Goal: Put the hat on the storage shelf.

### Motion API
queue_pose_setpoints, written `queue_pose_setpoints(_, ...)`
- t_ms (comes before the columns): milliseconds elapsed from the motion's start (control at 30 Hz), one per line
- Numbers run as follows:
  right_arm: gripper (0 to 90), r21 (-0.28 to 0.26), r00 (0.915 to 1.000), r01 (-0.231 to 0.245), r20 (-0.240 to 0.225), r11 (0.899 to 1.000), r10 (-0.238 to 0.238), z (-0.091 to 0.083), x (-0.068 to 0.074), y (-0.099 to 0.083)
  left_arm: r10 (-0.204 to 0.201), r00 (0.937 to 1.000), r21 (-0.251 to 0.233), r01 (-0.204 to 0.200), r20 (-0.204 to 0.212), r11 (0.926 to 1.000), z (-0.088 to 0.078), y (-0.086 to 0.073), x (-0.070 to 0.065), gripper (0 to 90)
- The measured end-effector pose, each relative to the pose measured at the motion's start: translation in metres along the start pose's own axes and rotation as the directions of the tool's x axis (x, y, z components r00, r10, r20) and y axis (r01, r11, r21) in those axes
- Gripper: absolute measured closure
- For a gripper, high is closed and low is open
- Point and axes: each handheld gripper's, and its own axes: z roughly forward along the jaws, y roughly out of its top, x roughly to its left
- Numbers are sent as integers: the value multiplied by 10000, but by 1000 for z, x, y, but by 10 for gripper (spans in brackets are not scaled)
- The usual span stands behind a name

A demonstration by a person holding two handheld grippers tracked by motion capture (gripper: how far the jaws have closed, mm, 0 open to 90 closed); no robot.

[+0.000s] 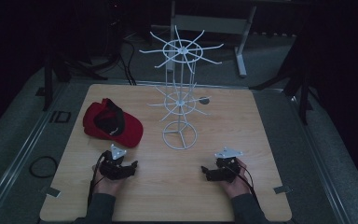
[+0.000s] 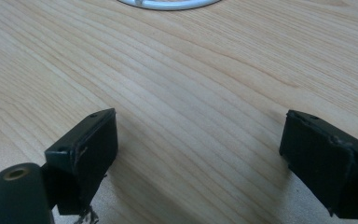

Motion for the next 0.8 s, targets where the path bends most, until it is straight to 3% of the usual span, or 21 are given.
queue_pose_setpoints(600,112,5,10000,10,-15,10000,-10,0,0,0,-43,10000,152,43,-12,9999,0,2,-1,283)
queue_pose_setpoints(800,112,11,10000,13,-14,10000,-13,0,0,0,-579,9983,203,579,-9,9981,-6,1,6,462)
